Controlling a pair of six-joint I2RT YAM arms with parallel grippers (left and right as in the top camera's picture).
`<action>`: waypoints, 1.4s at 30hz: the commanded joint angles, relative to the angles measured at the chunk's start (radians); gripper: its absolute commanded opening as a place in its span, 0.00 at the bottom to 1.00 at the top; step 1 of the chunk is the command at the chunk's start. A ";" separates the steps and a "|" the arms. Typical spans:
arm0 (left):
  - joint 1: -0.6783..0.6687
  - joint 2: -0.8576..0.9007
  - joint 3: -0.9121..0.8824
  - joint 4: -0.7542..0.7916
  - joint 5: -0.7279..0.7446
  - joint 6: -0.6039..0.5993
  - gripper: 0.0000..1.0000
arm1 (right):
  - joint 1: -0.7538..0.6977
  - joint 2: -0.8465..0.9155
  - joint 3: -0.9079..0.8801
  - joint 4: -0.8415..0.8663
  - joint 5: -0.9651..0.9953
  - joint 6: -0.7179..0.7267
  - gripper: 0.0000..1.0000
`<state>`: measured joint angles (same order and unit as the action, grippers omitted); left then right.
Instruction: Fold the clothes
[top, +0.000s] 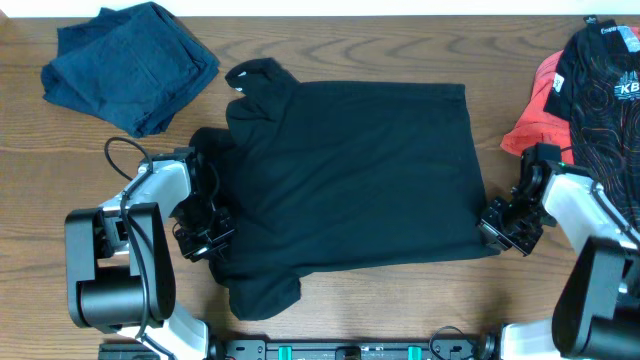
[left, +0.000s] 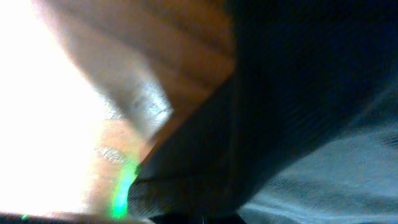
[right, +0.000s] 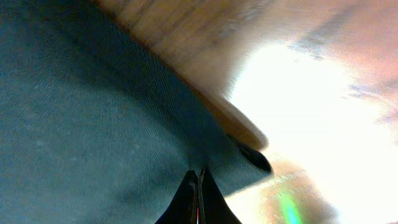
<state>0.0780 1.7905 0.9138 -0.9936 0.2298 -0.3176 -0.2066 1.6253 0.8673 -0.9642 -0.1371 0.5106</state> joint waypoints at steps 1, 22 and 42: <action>0.007 -0.030 -0.016 -0.023 -0.032 -0.006 0.06 | -0.012 -0.063 -0.006 -0.023 0.036 0.033 0.01; 0.006 -0.469 -0.015 -0.073 -0.031 -0.005 0.90 | -0.002 -0.443 -0.005 -0.053 -0.056 -0.087 0.66; -0.182 -0.613 -0.020 -0.307 0.021 -0.128 0.93 | -0.002 -0.443 -0.005 -0.069 -0.126 -0.101 0.64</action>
<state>-0.0544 1.1847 0.9035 -1.3010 0.2371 -0.3958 -0.2062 1.1927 0.8665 -1.0348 -0.2455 0.4271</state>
